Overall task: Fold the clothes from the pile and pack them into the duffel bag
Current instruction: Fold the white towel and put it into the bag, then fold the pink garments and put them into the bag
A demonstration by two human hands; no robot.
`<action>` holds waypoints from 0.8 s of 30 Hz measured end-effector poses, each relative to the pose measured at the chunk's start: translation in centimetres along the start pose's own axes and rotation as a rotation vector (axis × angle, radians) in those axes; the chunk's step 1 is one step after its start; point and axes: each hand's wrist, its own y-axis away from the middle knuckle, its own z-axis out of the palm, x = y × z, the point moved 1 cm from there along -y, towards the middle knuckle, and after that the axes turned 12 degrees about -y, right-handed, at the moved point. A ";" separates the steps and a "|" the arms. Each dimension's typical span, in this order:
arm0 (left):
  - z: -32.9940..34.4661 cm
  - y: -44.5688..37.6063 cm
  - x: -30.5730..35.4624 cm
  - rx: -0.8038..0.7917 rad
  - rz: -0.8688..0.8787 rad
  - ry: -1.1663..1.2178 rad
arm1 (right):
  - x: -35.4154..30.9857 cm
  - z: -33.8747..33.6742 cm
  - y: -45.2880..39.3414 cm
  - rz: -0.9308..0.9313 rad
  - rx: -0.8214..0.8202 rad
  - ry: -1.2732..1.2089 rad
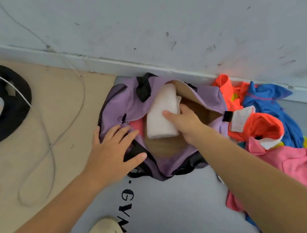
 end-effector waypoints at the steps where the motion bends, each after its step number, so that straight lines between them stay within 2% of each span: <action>1: 0.2 0.0 0.1 0.013 0.000 0.013 | 0.9 0.4 -0.6 0.045 -0.018 -0.093; 4: 0.9 0.1 0.3 0.029 0.001 0.033 | 3.1 0.8 -1.9 0.178 0.005 -0.124; 8: 1.2 -0.1 0.3 0.023 0.010 0.045 | 3.6 1.4 -3.0 0.174 -0.062 -0.271; 10: 1.0 -0.2 0.3 0.028 0.007 0.070 | 3.1 1.4 -2.7 0.168 -0.064 -0.215; 14: 0.6 -0.3 0.5 0.044 -0.018 0.100 | 1.3 0.3 -0.6 0.059 -0.059 0.074; 17: -0.4 -0.8 2.1 0.201 -0.026 0.197 | 0.2 -1.7 3.3 -0.004 -0.123 0.092; 19: -1.6 -1.4 4.3 0.384 0.016 0.329 | 0.0 -4.4 6.2 -0.037 -0.191 -0.005; 20: -2.2 -1.8 5.8 0.416 0.054 0.407 | 0.1 -6.1 7.5 -0.074 -0.194 -0.058; 22: -3.4 -2.5 9.2 0.284 0.119 0.592 | 0.7 -10.7 10.0 -0.184 -0.059 -0.098; 24: -4.1 -3.0 12.6 0.106 0.166 0.668 | 1.9 -16.5 11.4 -0.346 0.277 0.103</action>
